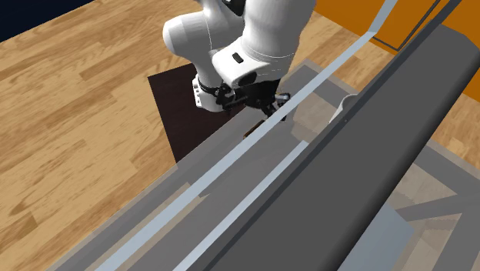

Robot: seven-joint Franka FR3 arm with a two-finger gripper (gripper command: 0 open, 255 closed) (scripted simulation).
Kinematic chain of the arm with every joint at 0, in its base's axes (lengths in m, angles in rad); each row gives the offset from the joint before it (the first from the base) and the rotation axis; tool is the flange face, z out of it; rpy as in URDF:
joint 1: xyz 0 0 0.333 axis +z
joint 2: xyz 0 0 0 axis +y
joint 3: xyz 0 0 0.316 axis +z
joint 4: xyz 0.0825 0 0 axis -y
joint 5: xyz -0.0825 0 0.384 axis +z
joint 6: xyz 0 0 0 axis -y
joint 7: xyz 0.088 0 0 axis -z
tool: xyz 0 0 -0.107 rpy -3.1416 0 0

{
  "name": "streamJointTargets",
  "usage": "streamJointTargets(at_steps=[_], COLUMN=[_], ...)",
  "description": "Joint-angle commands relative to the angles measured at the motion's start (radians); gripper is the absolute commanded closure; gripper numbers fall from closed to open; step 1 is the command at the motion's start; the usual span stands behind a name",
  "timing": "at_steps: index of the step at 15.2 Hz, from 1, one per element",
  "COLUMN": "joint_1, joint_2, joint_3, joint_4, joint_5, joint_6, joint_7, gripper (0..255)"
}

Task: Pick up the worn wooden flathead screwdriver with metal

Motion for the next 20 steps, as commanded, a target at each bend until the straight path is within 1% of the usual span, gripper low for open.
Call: streamJointTargets(at_steps=[1,2,3,10,12,13,20], joint_1=[-0.030,-0.048,-0.051,-0.055,-0.055,-0.055,-0.055], joint_2=[0.020,0.039,0.043,0.085,0.085,0.084,0.086], joint_3=[0.043,0.066,0.070,0.083,0.083,0.083,0.083], joint_4=[-0.061,-0.082,-0.085,-0.162,-0.162,-0.162,-0.162], joint_5=[0.005,0.005,0.005,0.001,0.001,0.001,0.000], joint_6=[0.091,0.134,0.142,0.260,0.260,0.259,0.261], joint_7=[0.128,0.189,0.201,0.223,0.223,0.222,0.223], gripper=[0,0,0,0,0,255,255])
